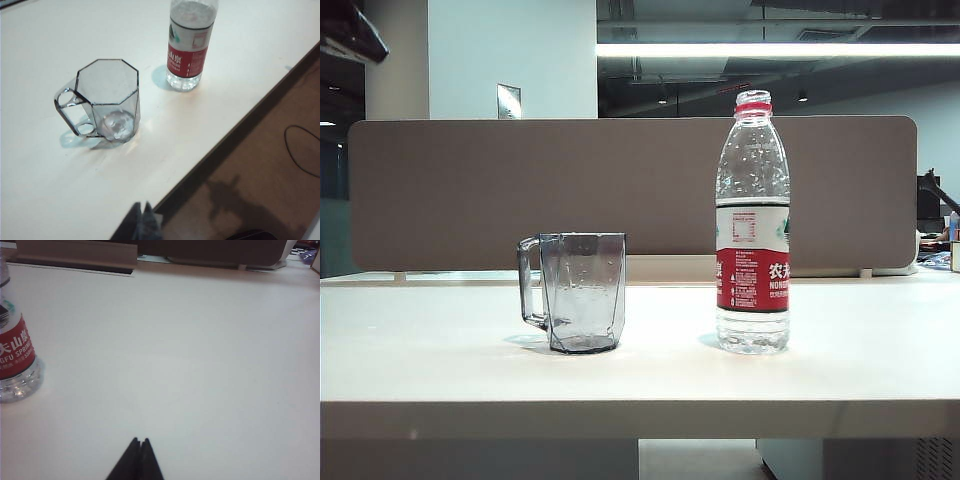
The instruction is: Pick up the mineral water bottle on the table and pour water into the mug until it's full.
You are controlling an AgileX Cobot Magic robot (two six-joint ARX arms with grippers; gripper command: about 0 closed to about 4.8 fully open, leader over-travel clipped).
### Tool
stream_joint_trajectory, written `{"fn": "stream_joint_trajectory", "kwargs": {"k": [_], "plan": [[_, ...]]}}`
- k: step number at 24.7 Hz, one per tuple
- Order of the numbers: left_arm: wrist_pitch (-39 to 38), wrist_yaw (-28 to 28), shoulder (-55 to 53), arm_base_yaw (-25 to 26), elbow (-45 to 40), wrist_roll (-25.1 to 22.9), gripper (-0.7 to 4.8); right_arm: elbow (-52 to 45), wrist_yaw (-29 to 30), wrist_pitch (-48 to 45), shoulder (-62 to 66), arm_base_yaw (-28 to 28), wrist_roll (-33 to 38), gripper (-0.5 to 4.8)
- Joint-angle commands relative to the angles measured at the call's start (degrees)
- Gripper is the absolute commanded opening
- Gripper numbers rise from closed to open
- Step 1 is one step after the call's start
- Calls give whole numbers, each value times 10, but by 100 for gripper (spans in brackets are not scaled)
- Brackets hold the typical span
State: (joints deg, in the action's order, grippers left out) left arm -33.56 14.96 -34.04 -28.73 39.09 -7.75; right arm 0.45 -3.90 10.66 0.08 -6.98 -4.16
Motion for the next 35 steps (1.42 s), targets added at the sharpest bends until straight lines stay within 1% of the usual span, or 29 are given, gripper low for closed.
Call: {"fn": "stream_joint_trajectory", "kwargs": {"k": [1,27,30,32,33,34,35], "plan": [[14,1,2,-1,2,-4,-5,-4,2,-5,-1,0,-2,13],[14,5,2,0,2,-4,-5,-4,3,-5,-1,0,0,13],[14,5,2,0,2,-4,-5,-4,11,-6,-1,0,63,13],[15,5,2,0,2,-4,-5,-4,6,-13,-1,0,73,10],[14,5,2,0,2,-4,-5,-4,-7,-29,-1,0,73,6],[15,5,2,0,2,-4,-5,-2,-7,-41,-1,0,74,-7],[14,5,2,0,2,-4,-5,1,-7,-54,-1,0,79,-6]]}}
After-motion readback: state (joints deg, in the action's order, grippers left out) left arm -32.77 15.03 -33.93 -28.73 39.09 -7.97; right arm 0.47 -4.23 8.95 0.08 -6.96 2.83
